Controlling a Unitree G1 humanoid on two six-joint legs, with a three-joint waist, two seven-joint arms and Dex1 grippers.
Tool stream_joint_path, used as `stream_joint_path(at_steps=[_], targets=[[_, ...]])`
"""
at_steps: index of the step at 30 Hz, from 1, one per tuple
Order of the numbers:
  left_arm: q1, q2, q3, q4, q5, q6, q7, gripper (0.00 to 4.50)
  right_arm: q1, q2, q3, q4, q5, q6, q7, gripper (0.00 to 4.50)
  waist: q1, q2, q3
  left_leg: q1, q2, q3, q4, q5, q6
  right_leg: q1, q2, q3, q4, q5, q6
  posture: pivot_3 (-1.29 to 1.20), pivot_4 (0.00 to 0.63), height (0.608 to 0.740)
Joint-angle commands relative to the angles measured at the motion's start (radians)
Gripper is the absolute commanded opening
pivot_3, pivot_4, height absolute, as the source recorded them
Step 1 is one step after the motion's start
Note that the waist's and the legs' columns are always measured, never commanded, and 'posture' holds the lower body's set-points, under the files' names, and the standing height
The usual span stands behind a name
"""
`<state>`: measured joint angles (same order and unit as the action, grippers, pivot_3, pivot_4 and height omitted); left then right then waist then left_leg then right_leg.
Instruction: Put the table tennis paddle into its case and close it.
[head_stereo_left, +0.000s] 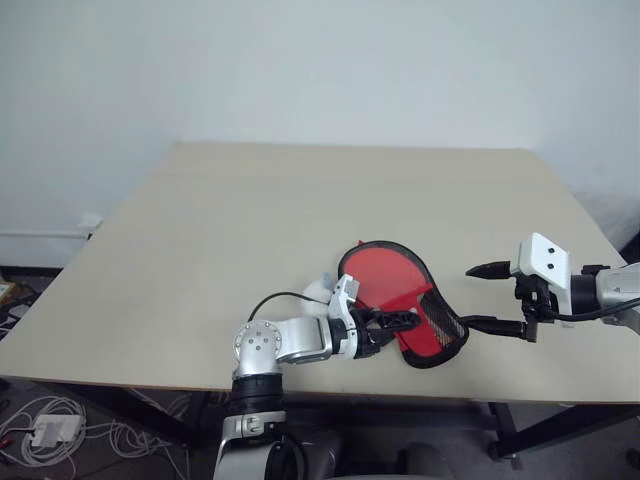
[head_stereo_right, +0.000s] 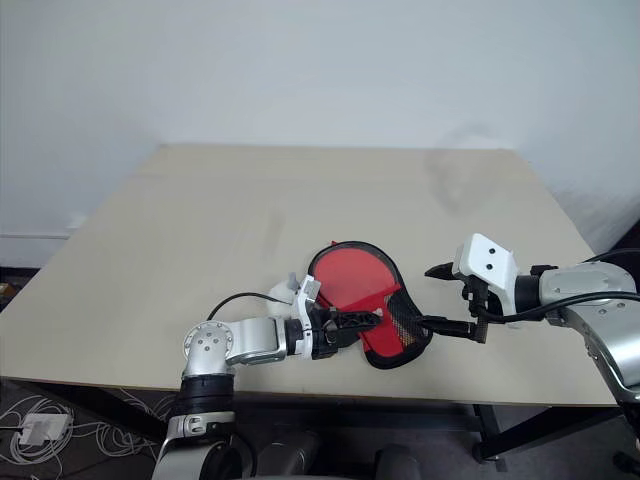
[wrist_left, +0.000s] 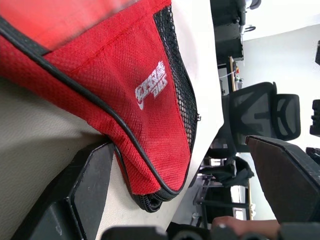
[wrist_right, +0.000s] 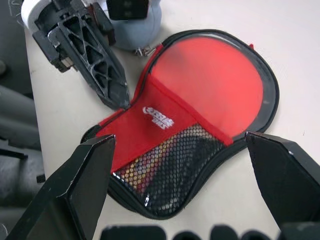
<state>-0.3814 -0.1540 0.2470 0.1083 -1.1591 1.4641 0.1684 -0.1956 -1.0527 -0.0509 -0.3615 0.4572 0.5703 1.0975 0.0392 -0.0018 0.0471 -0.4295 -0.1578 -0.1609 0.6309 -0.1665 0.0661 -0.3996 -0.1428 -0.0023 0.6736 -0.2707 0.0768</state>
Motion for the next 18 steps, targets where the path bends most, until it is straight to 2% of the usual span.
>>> stream_joint_path(at_steps=[1, 4, 7, 16, 17, 18], targets=[[0.02, -0.015, 0.053, 0.072, 0.065, -0.028, 0.078, 4.5, -0.036, -0.013, -0.015, -0.004, -0.011, -0.026, 0.016, 4.47, 0.0, 0.0, 0.0, 0.0, 0.002, 0.002, 0.0, 0.0, 0.0, 0.0, -0.001, -0.002, 0.0, 0.0, 0.0, 0.0, 0.0, 0.707], [0.019, -0.007, 0.062, 0.083, 0.075, -0.03, 0.09, 4.5, -0.04, -0.01, -0.015, -0.007, -0.016, -0.024, 0.021, 4.47, -0.001, 0.0, -0.001, 0.001, 0.012, 0.016, 0.0, -0.001, 0.001, 0.005, -0.012, -0.015, -0.001, 0.0, 0.0, 0.0, 0.0, 0.707], [0.017, -0.004, 0.077, 0.097, 0.078, -0.03, 0.114, 3.55, -0.039, -0.01, -0.019, -0.013, -0.016, -0.021, 0.025, 4.5, -0.003, 0.0, -0.001, 0.001, 0.014, 0.016, 0.0, -0.001, 0.001, 0.007, -0.012, -0.017, -0.002, 0.0, 0.0, 0.0, 0.0, 0.707], [0.009, 0.016, 0.097, 0.12, 0.102, 0.021, 0.118, 0.31, -0.048, -0.008, -0.017, -0.026, -0.015, -0.016, 0.031, 4.5, -0.005, 0.001, -0.002, 0.001, 0.015, 0.017, 0.0, -0.002, 0.002, 0.007, -0.012, -0.021, -0.002, 0.001, 0.001, 0.0, 0.0, 0.707], [0.005, 0.021, 0.098, 0.123, 0.105, 0.027, 0.115, 0.02, -0.05, -0.007, -0.017, -0.03, -0.014, -0.014, 0.03, 4.5, -0.003, 0.002, -0.002, 0.001, 0.015, 0.017, 0.0, -0.002, 0.002, 0.007, -0.012, -0.021, -0.003, 0.001, 0.001, 0.0, 0.0, 0.707], [0.002, 0.025, 0.099, 0.126, 0.109, 0.03, 0.112, 0.02, -0.05, -0.006, -0.017, -0.032, -0.013, -0.013, 0.029, 4.5, -0.003, 0.002, -0.002, 0.002, 0.015, 0.017, 0.0, -0.002, 0.002, 0.007, -0.012, -0.022, -0.003, 0.001, 0.001, 0.0, 0.0, 0.707]])
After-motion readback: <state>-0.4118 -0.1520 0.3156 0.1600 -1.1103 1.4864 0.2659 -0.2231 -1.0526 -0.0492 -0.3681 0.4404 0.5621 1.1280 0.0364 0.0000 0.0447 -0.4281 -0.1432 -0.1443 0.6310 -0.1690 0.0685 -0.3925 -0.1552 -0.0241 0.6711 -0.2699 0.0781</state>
